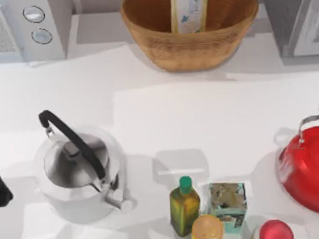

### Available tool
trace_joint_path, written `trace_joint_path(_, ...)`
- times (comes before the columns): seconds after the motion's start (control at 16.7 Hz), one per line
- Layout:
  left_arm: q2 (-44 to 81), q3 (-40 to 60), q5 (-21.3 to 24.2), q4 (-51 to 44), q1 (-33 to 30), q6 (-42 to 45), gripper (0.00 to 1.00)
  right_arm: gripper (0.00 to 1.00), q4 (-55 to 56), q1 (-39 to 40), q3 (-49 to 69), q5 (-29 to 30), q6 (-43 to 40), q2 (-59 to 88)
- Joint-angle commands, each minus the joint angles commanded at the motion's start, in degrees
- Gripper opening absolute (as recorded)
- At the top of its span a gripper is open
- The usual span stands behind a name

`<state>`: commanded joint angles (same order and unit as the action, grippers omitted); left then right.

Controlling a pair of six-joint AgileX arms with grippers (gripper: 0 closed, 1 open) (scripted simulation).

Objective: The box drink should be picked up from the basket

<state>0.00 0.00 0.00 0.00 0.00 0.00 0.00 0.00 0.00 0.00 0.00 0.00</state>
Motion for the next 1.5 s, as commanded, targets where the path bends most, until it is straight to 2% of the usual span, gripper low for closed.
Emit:
trace_joint_path(0.3,3.36,2.28,-1.04,0.97,-1.28,0.28,1.0,1.0,0.0,0.0,0.0,0.0,0.0,0.0)
trace_joint_path(0.54,16.26,11.25,-4.94,5.34,-5.51,0.46,1.0,1.0,0.0,0.0,0.0,0.0,0.0,0.0)
trace_joint_path(1.5,106.85,71.35,-30.63,35.71,-32.49,0.32,1.0,1.0,0.0,0.0,0.0,0.0,0.0,0.0)
